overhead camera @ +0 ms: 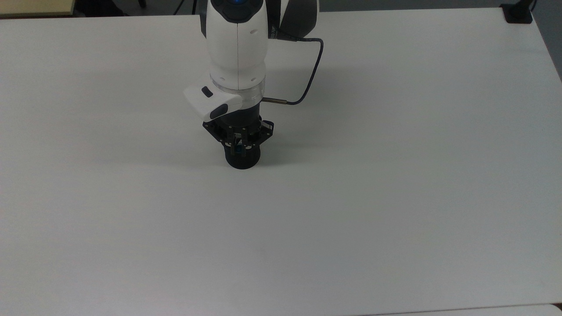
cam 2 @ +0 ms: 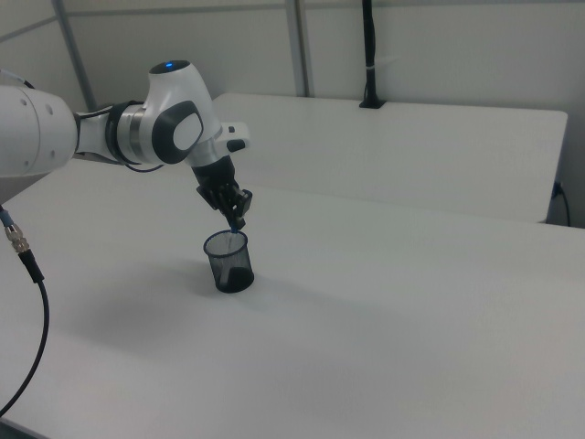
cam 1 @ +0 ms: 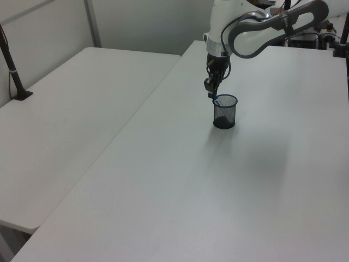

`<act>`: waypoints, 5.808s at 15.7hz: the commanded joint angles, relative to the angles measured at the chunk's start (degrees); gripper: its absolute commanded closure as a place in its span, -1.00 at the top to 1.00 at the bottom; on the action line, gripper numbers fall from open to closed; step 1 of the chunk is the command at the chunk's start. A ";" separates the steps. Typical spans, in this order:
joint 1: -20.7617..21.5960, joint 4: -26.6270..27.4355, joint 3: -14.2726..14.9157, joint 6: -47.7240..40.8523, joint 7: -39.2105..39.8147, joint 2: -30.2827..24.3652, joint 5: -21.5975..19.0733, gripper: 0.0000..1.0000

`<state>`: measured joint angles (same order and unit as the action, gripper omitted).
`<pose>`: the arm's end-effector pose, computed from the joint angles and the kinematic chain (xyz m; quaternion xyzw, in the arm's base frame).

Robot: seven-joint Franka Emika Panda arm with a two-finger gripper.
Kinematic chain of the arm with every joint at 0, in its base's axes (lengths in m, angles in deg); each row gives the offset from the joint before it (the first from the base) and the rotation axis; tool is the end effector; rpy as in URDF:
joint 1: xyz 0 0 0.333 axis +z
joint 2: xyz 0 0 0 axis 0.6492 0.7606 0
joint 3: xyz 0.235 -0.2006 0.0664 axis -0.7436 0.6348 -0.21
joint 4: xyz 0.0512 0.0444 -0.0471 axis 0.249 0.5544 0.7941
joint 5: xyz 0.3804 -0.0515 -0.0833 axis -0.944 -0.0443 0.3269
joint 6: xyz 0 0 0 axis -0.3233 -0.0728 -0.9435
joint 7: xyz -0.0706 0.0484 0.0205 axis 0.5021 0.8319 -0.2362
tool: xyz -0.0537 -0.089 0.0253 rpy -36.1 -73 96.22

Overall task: Remove the marker
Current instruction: 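Close the gripper on the blue marker cap inside the cup, then lift the marker up and out of the mesh cup, then carry the marker beside the cup and lower it onto the table, then release the marker and raise the gripper away from it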

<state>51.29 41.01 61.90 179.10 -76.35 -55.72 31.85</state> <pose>0.6792 0.0473 0.4113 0.9948 -0.0453 0.0860 0.0318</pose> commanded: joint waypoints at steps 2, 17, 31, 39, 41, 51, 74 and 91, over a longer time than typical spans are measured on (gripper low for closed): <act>0.45 0.45 0.41 0.21 0.38 -0.53 0.76 -0.93; -3.68 -3.86 0.94 -3.13 -4.54 -6.33 -3.81 -0.93; -6.32 -9.84 0.15 -29.13 5.37 -7.21 -10.93 -0.93; -0.26 -5.53 -0.46 -35.48 12.69 -6.42 -9.88 -0.93; 0.79 -5.18 -0.46 -35.39 12.77 -5.02 -9.70 -0.93; 7.47 -3.68 -0.46 -31.09 11.64 2.97 -6.45 -0.91; 10.12 -3.68 0.15 -25.81 6.20 6.16 -2.67 1.00; -3.07 -3.42 0.77 -27.39 3.18 -15.21 -0.91 1.00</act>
<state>48.64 35.33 63.17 151.66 -75.09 -69.68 30.58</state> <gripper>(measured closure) 0.000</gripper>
